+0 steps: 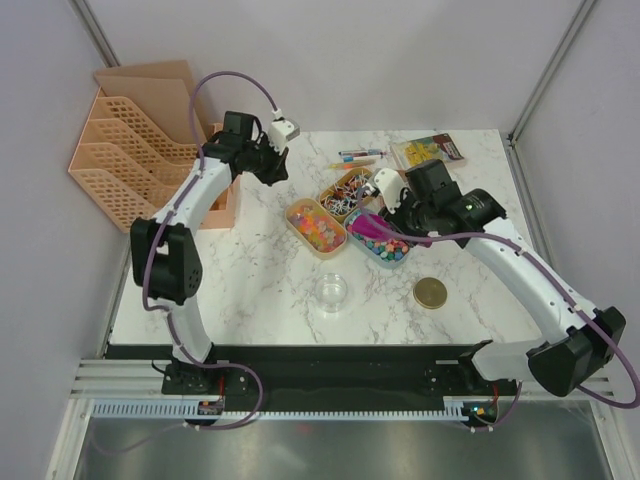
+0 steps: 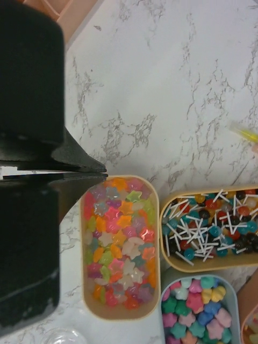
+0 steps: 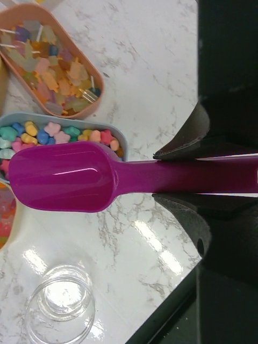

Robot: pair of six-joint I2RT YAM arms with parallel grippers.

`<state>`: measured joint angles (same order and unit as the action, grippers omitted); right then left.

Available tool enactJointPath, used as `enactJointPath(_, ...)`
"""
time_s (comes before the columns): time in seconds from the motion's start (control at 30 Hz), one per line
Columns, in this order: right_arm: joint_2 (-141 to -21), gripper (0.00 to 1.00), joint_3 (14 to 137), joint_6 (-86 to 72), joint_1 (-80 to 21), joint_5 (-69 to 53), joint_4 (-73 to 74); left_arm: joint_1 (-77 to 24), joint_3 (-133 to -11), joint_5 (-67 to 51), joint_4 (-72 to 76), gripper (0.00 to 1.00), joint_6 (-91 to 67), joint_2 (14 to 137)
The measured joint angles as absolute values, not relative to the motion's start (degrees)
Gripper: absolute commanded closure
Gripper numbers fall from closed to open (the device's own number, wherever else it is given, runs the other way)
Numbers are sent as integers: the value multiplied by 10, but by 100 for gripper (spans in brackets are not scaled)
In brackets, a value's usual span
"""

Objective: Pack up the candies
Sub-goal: Scoop the fake candies from the storage box.

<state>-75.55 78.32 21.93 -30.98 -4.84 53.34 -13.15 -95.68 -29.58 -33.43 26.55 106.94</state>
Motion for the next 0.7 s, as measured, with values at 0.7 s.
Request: enactJointPath(0.7,-827,100,799,180,-190,-79,609,-160,-1052,-170,-328,98,234,1191)
